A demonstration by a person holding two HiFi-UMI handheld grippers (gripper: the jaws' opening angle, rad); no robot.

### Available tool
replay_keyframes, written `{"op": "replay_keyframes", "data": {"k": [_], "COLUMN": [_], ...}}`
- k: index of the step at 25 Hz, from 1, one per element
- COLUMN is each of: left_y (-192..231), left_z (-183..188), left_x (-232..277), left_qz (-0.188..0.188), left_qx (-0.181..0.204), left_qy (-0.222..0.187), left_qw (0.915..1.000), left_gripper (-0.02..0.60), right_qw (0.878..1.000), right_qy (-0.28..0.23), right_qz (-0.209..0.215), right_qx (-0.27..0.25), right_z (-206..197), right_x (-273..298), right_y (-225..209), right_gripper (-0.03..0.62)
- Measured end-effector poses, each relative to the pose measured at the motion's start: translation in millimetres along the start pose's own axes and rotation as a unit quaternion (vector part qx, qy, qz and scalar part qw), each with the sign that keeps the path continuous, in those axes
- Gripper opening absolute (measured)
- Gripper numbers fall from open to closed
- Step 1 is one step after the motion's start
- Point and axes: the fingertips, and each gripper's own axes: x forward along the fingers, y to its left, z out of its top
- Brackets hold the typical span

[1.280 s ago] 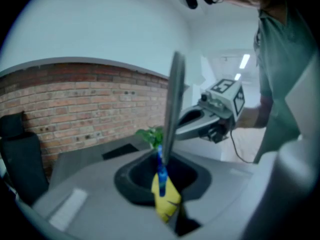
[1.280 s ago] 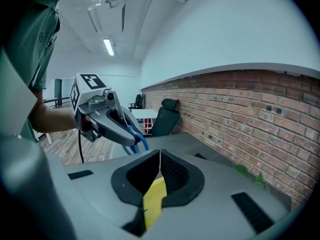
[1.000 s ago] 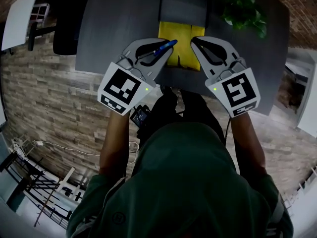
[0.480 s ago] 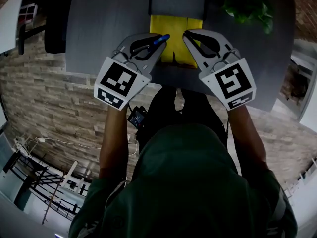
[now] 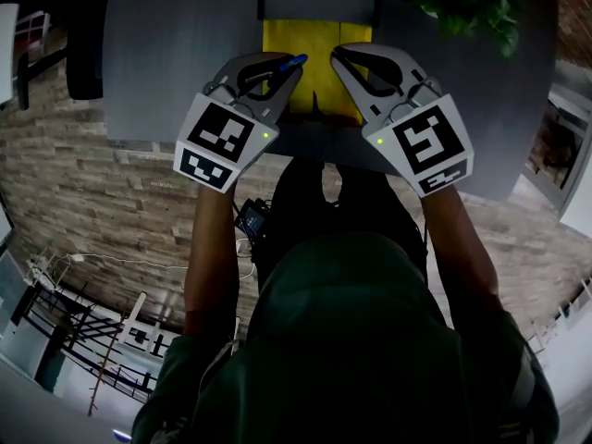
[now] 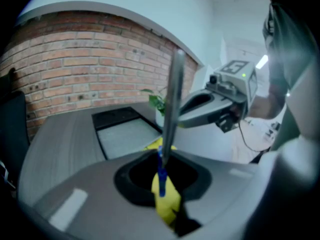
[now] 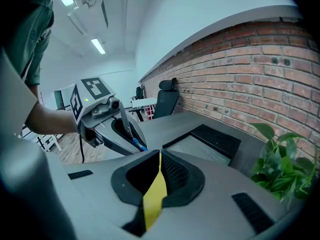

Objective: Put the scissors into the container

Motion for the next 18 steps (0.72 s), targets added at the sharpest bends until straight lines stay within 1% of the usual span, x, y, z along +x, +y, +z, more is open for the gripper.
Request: {"op": "replay_keyframes", "data": {"k": [11,18], "left_y": [13.8,19.3], "left_z": [-27.4,-37.8], "left_x": [39.8,55.7], "left_qz": [0.000,0.006], "left_qx": [0.005,0.024], "left_qy": [0.044,0.072], "left_qw": [0.9990,0.9971], "left_gripper": [0.037,0.037], "right_qw": [1.000,0.999], "right_qy": [0.016,0.026], "right_qz": [0.011,0.016], "right_qx": [0.017,0.028], "right_z": [-24.6,-39.1], "right_x": [21.0,29.2], "right_y": [-11.4,-14.8], "right_gripper": [0.008,0.008]}}
